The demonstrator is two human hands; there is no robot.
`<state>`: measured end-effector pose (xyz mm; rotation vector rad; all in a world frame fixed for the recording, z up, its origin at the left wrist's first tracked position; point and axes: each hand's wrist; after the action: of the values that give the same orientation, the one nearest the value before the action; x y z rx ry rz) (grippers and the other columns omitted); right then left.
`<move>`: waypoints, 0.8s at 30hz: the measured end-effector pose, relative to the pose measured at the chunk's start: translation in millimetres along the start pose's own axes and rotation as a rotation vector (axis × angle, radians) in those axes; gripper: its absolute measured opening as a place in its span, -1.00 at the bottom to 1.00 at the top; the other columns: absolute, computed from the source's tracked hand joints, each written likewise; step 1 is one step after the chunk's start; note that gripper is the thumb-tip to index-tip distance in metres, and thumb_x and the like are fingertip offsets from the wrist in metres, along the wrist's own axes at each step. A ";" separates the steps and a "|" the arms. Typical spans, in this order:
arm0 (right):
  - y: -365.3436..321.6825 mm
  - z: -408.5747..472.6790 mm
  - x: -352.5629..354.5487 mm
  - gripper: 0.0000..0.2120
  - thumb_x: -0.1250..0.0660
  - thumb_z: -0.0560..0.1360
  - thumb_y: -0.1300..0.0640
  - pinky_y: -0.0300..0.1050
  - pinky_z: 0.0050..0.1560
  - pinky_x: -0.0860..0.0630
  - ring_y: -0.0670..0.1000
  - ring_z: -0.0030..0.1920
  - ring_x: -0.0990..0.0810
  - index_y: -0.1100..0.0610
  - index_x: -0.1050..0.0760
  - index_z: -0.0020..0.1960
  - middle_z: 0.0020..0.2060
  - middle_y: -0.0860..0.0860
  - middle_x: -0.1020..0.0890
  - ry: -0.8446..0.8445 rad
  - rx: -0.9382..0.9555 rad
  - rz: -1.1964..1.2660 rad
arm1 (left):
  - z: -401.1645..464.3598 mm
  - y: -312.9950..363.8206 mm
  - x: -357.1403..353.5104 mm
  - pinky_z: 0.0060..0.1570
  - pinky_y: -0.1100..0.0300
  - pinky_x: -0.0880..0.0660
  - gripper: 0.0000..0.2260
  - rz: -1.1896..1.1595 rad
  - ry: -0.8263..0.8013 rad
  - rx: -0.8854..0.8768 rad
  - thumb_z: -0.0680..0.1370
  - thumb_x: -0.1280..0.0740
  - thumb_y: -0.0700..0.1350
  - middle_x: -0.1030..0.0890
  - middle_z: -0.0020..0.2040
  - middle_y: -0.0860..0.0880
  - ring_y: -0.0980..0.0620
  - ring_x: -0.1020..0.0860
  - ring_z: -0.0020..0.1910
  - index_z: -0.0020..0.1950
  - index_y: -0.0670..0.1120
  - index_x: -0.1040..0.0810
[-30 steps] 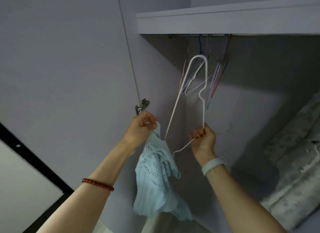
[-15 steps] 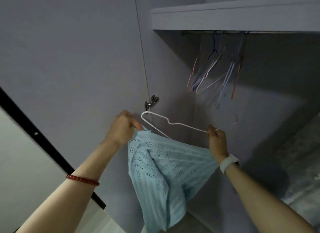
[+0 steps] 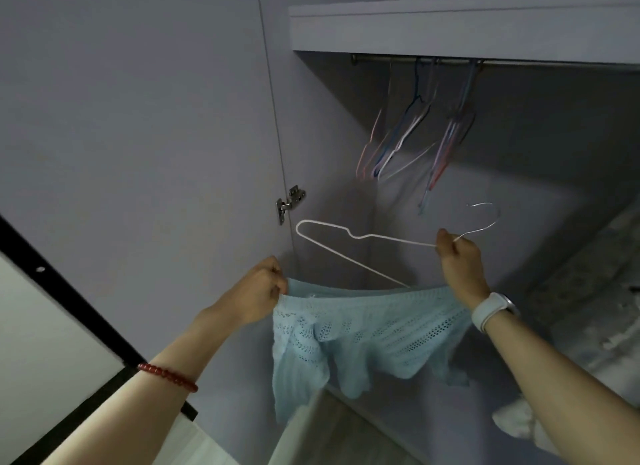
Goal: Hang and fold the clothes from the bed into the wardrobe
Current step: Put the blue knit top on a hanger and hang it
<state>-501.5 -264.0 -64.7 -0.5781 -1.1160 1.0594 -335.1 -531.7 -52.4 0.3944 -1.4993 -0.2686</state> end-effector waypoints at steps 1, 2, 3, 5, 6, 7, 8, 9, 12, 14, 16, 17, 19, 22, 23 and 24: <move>1.6 -0.4 1.9 -0.53 -0.12 0.61 0.19 -0.06 -0.35 -0.07 -0.03 -0.46 -0.21 0.13 -0.15 -0.46 -0.55 0.01 -0.24 -0.003 0.012 -0.015 | 0.2 2.7 -7.3 -0.20 0.47 -0.29 -0.70 -0.021 0.010 0.015 0.44 -0.15 -0.50 -0.35 -0.15 -0.02 0.07 -0.36 -0.18 -0.21 -0.27 -0.64; 3.8 -1.4 3.1 -0.54 -0.12 0.61 0.17 -0.06 -0.33 -0.05 0.01 -0.45 -0.21 0.14 -0.16 -0.46 -0.55 0.01 -0.24 -0.011 0.024 -0.034 | 0.8 5.4 -14.2 -0.21 0.45 -0.27 -0.69 -0.068 0.023 0.046 0.44 -0.13 -0.51 -0.36 -0.15 -0.02 0.07 -0.37 -0.21 -0.28 -0.26 -0.61; 6.3 -2.4 4.6 -0.55 -0.13 0.60 0.15 -0.06 -0.32 -0.05 0.03 -0.44 -0.21 0.14 -0.16 -0.45 -0.55 0.01 -0.23 -0.027 0.030 -0.053 | 1.7 8.4 -19.3 -0.22 0.43 -0.27 -0.66 -0.132 0.033 0.087 0.44 -0.11 -0.51 -0.37 -0.16 0.00 0.09 -0.37 -0.23 -0.34 -0.21 -0.57; 11.2 -5.6 8.4 -0.58 -0.12 0.57 0.06 -0.07 -0.33 -0.07 0.03 -0.43 -0.20 0.15 -0.17 -0.44 -0.54 0.03 -0.21 -0.084 0.023 -0.077 | 3.4 11.0 -24.4 -0.27 0.45 -0.27 -0.61 -0.154 0.052 0.088 0.46 -0.10 -0.50 -0.36 -0.10 0.01 0.10 -0.37 -0.24 -0.39 -0.10 -0.47; 13.9 -7.5 10.2 -0.58 -0.12 0.56 0.04 -0.07 -0.33 -0.08 0.03 -0.42 -0.20 0.16 -0.17 -0.43 -0.52 0.05 -0.22 -0.119 0.012 -0.087 | 4.1 10.2 -23.4 -0.28 0.45 -0.27 -0.64 -0.122 0.046 0.072 0.48 -0.12 -0.48 -0.35 -0.05 0.00 0.08 -0.37 -0.23 -0.36 -0.10 -0.47; 17.5 -10.0 11.9 -0.58 -0.13 0.56 0.04 -0.07 -0.32 -0.10 0.04 -0.41 -0.22 0.16 -0.17 -0.43 -0.51 0.08 -0.23 -0.153 0.001 -0.103 | 4.7 8.8 -20.9 -0.27 0.42 -0.25 -0.70 -0.061 0.038 0.063 0.49 -0.14 -0.44 -0.35 0.00 0.00 0.07 -0.37 -0.21 -0.31 -0.13 -0.50; 21.2 -12.6 13.0 -0.57 -0.14 0.58 0.07 -0.06 -0.31 -0.11 0.05 -0.40 -0.23 0.16 -0.17 -0.43 -0.50 0.10 -0.25 -0.180 -0.005 -0.125 | 4.4 7.5 -17.1 -0.24 0.34 -0.26 -0.75 0.006 0.042 0.081 0.50 -0.16 -0.38 -0.34 0.05 0.00 0.04 -0.37 -0.20 -0.24 -0.14 -0.54; 25.0 -15.2 13.1 -0.55 -0.15 0.59 0.12 -0.06 -0.30 -0.12 0.06 -0.39 -0.25 0.14 -0.15 -0.44 -0.52 0.09 -0.25 -0.198 -0.003 -0.152 | 3.4 7.7 -11.9 -0.21 0.25 -0.27 -0.79 0.101 0.034 0.118 0.52 -0.17 -0.33 -0.34 0.08 0.00 0.01 -0.38 -0.18 -0.18 -0.12 -0.55; 28.1 -22.1 6.9 -0.51 -0.13 0.60 0.17 -0.09 -0.30 -0.13 0.08 -0.41 -0.27 0.11 -0.11 -0.49 -0.58 -0.01 -0.23 -0.217 0.047 -0.247 | 4.1 9.7 -2.5 -0.18 0.18 -0.30 -0.79 0.332 0.019 0.181 0.54 -0.12 -0.26 -0.44 0.09 -0.01 -0.08 -0.44 -0.14 -0.07 -0.07 -0.53; 26.1 -25.4 0.2 -0.50 -0.13 0.59 0.19 -0.10 -0.29 -0.15 0.07 -0.41 -0.30 0.09 -0.10 -0.50 -0.58 -0.04 -0.22 -0.279 0.072 -0.323 | 6.3 9.9 1.3 -0.19 0.18 -0.30 -0.78 0.383 0.073 0.173 0.52 -0.12 -0.26 -0.56 0.02 -0.01 -0.11 -0.52 -0.07 -0.09 -0.04 -0.52; 24.6 -30.6 -8.0 -0.51 -0.13 0.59 0.21 -0.11 -0.27 -0.20 0.08 -0.40 -0.33 0.10 -0.11 -0.50 -0.57 -0.01 -0.24 -0.371 0.073 -0.357 | 9.4 8.6 3.1 -0.22 0.18 -0.29 -0.81 0.370 0.148 0.142 0.51 -0.14 -0.27 -0.59 -0.04 -0.03 -0.13 -0.54 -0.07 -0.11 -0.07 -0.52; 23.8 -33.8 -12.6 -0.51 -0.12 0.60 0.19 -0.11 -0.26 -0.22 0.08 -0.41 -0.35 0.11 -0.12 -0.49 -0.56 0.00 -0.26 -0.418 0.067 -0.351 | 11.1 8.5 3.2 -0.23 0.18 -0.29 -0.81 0.336 0.179 0.115 0.51 -0.15 -0.29 -0.59 -0.05 -0.05 -0.14 -0.54 -0.08 -0.10 -0.10 -0.53; 18.0 -40.1 -21.2 -0.52 -0.11 0.61 0.14 -0.11 -0.26 -0.25 0.07 -0.42 -0.34 0.11 -0.15 -0.48 -0.55 0.02 -0.31 -0.472 0.056 -0.324 | 13.5 14.7 1.1 -0.21 0.19 -0.30 -0.80 0.194 0.204 0.045 0.51 -0.15 -0.35 -0.57 -0.06 -0.10 -0.14 -0.53 -0.09 -0.10 -0.18 -0.55; 7.7 -41.8 -30.4 -0.51 -0.14 0.60 0.18 -0.11 -0.29 -0.19 0.08 -0.41 -0.35 0.09 -0.13 -0.49 -0.56 0.00 -0.29 -0.350 0.088 -0.269 | 13.2 29.6 -12.5 -0.16 0.16 -0.36 -0.77 0.034 0.133 -0.051 0.50 -0.14 -0.39 -0.58 -0.06 -0.15 -0.14 -0.53 -0.08 -0.09 -0.23 -0.57; 4.8 -41.6 -31.8 -0.51 -0.14 0.60 0.19 -0.11 -0.31 -0.16 0.08 -0.42 -0.34 0.08 -0.13 -0.49 -0.57 -0.02 -0.27 -0.308 0.090 -0.257 | 10.9 32.1 -17.8 -0.12 0.15 -0.39 -0.76 0.008 0.113 -0.062 0.52 -0.13 -0.38 -0.59 -0.05 -0.13 -0.12 -0.54 -0.07 -0.06 -0.21 -0.58; 3.3 -41.4 -32.3 -0.51 -0.14 0.60 0.19 -0.10 -0.31 -0.13 0.09 -0.42 -0.33 0.08 -0.12 -0.49 -0.58 -0.04 -0.26 -0.283 0.092 -0.247 | 8.0 32.1 -22.4 -0.09 0.15 -0.42 -0.75 -0.032 0.111 -0.069 0.55 -0.13 -0.35 -0.60 -0.02 -0.10 -0.09 -0.54 -0.07 0.00 -0.17 -0.58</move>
<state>-466.6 -286.7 -96.9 -0.2125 -1.3398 0.9891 -346.7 -494.1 -59.3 0.3725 -1.3724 -0.3187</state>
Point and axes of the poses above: each hand's wrist, its own z-axis towards the middle knuckle, its own x-axis out of the back of the hand, y = z × x
